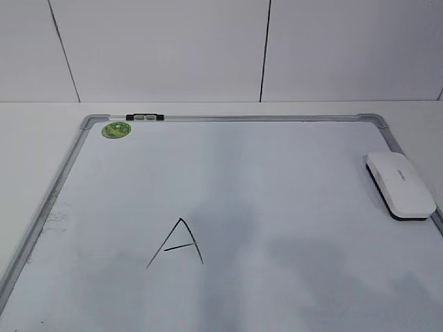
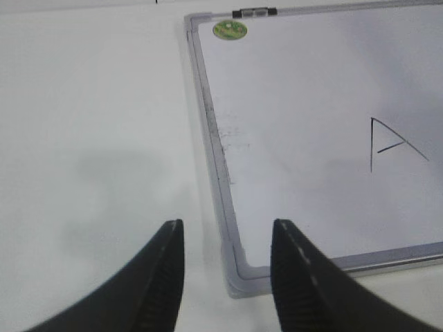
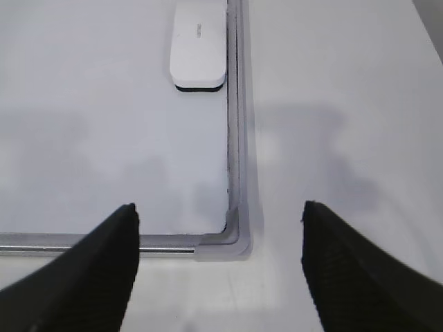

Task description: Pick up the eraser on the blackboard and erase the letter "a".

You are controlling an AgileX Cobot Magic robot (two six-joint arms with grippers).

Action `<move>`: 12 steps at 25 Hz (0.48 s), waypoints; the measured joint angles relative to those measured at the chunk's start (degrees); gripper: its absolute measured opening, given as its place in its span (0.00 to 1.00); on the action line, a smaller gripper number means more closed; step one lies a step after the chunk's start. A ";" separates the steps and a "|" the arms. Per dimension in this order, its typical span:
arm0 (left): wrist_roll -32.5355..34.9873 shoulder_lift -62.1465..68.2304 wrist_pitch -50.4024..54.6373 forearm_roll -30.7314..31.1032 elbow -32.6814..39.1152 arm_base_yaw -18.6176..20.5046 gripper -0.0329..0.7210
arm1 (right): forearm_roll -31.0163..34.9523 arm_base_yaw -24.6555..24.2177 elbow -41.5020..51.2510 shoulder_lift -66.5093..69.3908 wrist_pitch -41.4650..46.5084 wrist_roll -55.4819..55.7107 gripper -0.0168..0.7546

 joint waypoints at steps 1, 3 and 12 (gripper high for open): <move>0.00 -1.20 0.00 0.00 0.00 0.00 0.45 | 0.00 0.00 0.00 -0.98 0.00 0.00 0.77; 0.00 -1.50 0.14 0.00 0.00 0.00 0.45 | 0.00 0.00 0.00 -2.92 0.22 0.00 0.77; 0.00 -1.53 0.24 0.05 0.00 0.00 0.44 | -0.02 0.00 0.00 -4.53 0.22 0.00 0.77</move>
